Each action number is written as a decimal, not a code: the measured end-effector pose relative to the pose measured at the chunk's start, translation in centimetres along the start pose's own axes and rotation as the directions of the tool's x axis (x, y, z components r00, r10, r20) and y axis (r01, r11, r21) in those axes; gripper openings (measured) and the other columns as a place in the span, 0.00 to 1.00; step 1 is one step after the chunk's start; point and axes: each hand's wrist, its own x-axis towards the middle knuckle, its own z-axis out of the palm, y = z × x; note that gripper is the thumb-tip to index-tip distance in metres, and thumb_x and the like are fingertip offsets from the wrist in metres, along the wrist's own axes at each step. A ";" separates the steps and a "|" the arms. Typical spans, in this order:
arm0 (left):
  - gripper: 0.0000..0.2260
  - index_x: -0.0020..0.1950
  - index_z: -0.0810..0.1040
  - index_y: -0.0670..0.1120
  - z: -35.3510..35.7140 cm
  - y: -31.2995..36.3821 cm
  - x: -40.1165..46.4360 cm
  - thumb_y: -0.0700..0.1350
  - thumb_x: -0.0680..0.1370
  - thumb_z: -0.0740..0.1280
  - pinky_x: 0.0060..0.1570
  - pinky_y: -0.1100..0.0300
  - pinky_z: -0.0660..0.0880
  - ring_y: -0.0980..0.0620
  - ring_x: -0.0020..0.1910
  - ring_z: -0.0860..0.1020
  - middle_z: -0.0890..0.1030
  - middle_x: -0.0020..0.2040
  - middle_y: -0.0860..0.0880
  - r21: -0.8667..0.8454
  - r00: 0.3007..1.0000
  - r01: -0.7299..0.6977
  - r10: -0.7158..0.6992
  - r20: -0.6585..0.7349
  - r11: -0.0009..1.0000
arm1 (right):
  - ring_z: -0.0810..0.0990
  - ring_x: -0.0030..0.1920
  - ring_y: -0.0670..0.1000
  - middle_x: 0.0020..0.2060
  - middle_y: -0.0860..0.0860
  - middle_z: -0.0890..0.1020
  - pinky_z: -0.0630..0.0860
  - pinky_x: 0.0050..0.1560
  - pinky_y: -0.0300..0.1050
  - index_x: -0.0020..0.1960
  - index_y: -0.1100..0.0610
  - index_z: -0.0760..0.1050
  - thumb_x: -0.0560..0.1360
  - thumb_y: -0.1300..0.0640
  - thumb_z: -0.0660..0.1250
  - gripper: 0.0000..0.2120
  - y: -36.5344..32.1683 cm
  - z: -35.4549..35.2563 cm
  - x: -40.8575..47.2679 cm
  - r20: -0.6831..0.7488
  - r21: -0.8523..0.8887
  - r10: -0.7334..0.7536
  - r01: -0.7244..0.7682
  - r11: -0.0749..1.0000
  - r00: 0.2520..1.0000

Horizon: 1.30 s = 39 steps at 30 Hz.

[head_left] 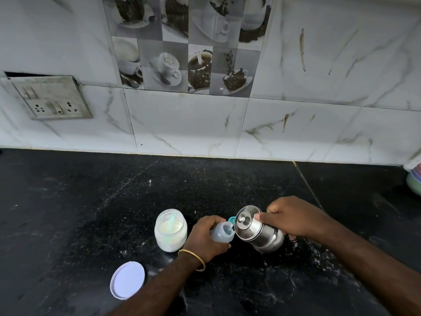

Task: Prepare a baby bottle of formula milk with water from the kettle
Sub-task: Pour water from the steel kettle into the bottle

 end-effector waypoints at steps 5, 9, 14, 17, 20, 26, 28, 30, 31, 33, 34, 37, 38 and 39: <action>0.23 0.48 0.77 0.63 0.1 -0.1 -0.1 0.48 0.59 0.81 0.55 0.61 0.79 0.60 0.52 0.80 0.79 0.52 0.58 -0.008 1.000 0.003 -0.003 0.005 1.000 | 0.79 0.24 0.46 0.25 0.51 0.79 0.79 0.37 0.50 0.28 0.53 0.71 0.74 0.35 0.63 0.25 -0.3 -0.3 0.2 -0.005 -0.041 0.007 -0.007 0.999 1.000; 0.24 0.53 0.80 0.55 0.5 -0.3 -0.1 0.49 0.58 0.80 0.55 0.59 0.79 0.59 0.51 0.81 0.80 0.52 0.56 -0.024 1.000 0.024 -0.024 0.019 0.999 | 0.76 0.28 0.47 0.27 0.50 0.76 0.78 0.38 0.50 0.29 0.55 0.71 0.75 0.35 0.63 0.26 -0.4 -0.6 0.4 -0.030 -0.124 -0.014 0.011 0.992 0.999; 0.25 0.54 0.80 0.53 0.6 -0.3 -0.2 0.49 0.59 0.81 0.54 0.61 0.79 0.58 0.51 0.81 0.80 0.53 0.55 -0.032 0.999 0.030 -0.030 0.021 0.999 | 0.75 0.28 0.47 0.27 0.50 0.76 0.75 0.37 0.49 0.29 0.55 0.71 0.74 0.34 0.63 0.27 -0.2 -0.7 0.7 -0.032 -0.154 -0.022 0.017 0.988 0.999; 0.24 0.53 0.80 0.54 0.5 -0.1 -0.3 0.46 0.59 0.82 0.53 0.67 0.77 0.59 0.52 0.80 0.80 0.53 0.54 -0.036 0.999 0.034 -0.033 0.024 0.999 | 0.73 0.28 0.47 0.27 0.49 0.75 0.71 0.35 0.47 0.29 0.55 0.70 0.74 0.34 0.62 0.27 -0.2 -1.0 0.7 -0.031 -0.174 -0.027 0.021 0.985 0.999; 0.24 0.52 0.80 0.55 0.6 0.1 -0.5 0.44 0.60 0.82 0.49 0.73 0.74 0.60 0.50 0.80 0.80 0.52 0.54 -0.056 0.999 0.044 -0.043 0.023 0.997 | 0.72 0.28 0.47 0.27 0.49 0.74 0.70 0.35 0.46 0.29 0.54 0.70 0.75 0.34 0.62 0.27 -0.3 -1.3 0.6 -0.033 -0.184 -0.029 0.023 0.983 0.999; 0.24 0.49 0.78 0.57 0.7 0.5 -0.6 0.40 0.60 0.83 0.46 0.76 0.73 0.64 0.47 0.80 0.79 0.50 0.56 -0.094 0.998 0.060 -0.058 0.028 0.994 | 0.74 0.30 0.47 0.29 0.49 0.76 0.70 0.35 0.46 0.31 0.54 0.72 0.75 0.34 0.61 0.26 -0.8 -1.6 0.4 -0.043 -0.235 -0.037 0.026 0.972 0.998; 0.24 0.49 0.77 0.59 0.7 0.5 -0.5 0.40 0.60 0.83 0.47 0.75 0.73 0.63 0.47 0.80 0.79 0.51 0.56 -0.102 0.998 0.062 -0.060 0.028 0.993 | 0.75 0.31 0.47 0.29 0.49 0.77 0.70 0.35 0.45 0.31 0.54 0.73 0.75 0.34 0.62 0.26 -1.1 -1.8 0.3 -0.041 -0.250 -0.034 0.023 0.968 0.999; 0.24 0.48 0.78 0.59 0.8 0.4 -0.5 0.40 0.60 0.83 0.47 0.74 0.74 0.66 0.48 0.79 0.80 0.51 0.56 -0.108 0.998 0.062 -0.059 0.028 0.992 | 0.75 0.30 0.47 0.28 0.49 0.76 0.70 0.35 0.44 0.31 0.54 0.72 0.75 0.34 0.62 0.26 -1.3 -2.1 0.1 -0.043 -0.261 -0.035 0.023 0.965 0.998; 0.24 0.48 0.78 0.58 0.8 0.4 -0.5 0.40 0.60 0.83 0.47 0.75 0.73 0.67 0.48 0.79 0.80 0.51 0.56 -0.110 0.998 0.062 -0.059 0.032 0.992 | 0.75 0.30 0.47 0.28 0.49 0.76 0.70 0.35 0.44 0.30 0.54 0.72 0.75 0.34 0.62 0.26 -1.4 -2.1 0.1 -0.046 -0.266 -0.036 0.023 0.964 0.998; 0.24 0.49 0.78 0.58 0.9 0.3 -0.5 0.41 0.60 0.83 0.47 0.74 0.74 0.66 0.48 0.80 0.80 0.51 0.56 -0.111 0.998 0.061 -0.058 0.033 0.992 | 0.76 0.31 0.48 0.28 0.49 0.76 0.71 0.35 0.45 0.31 0.54 0.73 0.75 0.34 0.62 0.25 -1.6 -2.2 -0.1 -0.055 -0.275 -0.039 0.022 0.961 0.998; 0.24 0.49 0.78 0.58 1.0 0.2 -0.5 0.41 0.60 0.83 0.48 0.74 0.74 0.65 0.48 0.80 0.80 0.51 0.55 -0.110 0.998 0.060 -0.057 0.033 0.992 | 0.77 0.32 0.48 0.29 0.49 0.77 0.71 0.36 0.45 0.32 0.54 0.74 0.75 0.34 0.61 0.25 -1.7 -2.3 -0.2 -0.058 -0.281 -0.039 0.021 0.959 0.998; 0.24 0.48 0.78 0.59 1.1 0.0 -0.4 0.42 0.60 0.83 0.50 0.71 0.74 0.63 0.49 0.80 0.81 0.50 0.55 -0.105 0.999 0.047 -0.045 0.024 0.993 | 0.78 0.34 0.48 0.29 0.49 0.77 0.71 0.35 0.44 0.34 0.54 0.76 0.76 0.34 0.61 0.25 -1.9 -2.3 -0.3 -0.065 -0.288 -0.035 0.015 0.958 0.997; 0.24 0.48 0.78 0.59 1.1 0.0 -0.4 0.42 0.60 0.83 0.49 0.72 0.74 0.65 0.49 0.79 0.81 0.50 0.56 -0.106 0.999 0.045 -0.043 0.024 0.993 | 0.77 0.34 0.48 0.29 0.48 0.76 0.70 0.35 0.43 0.34 0.54 0.76 0.76 0.34 0.61 0.25 -1.9 -2.3 -0.4 -0.067 -0.291 -0.036 0.015 0.957 0.997; 0.24 0.48 0.78 0.59 1.1 0.0 -0.5 0.41 0.60 0.83 0.49 0.73 0.74 0.66 0.49 0.79 0.81 0.50 0.56 -0.108 0.999 0.044 -0.042 0.023 0.993 | 0.77 0.33 0.48 0.29 0.48 0.76 0.70 0.34 0.43 0.34 0.53 0.76 0.76 0.34 0.61 0.25 -2.0 -2.3 -0.4 -0.069 -0.296 -0.036 0.014 0.955 0.997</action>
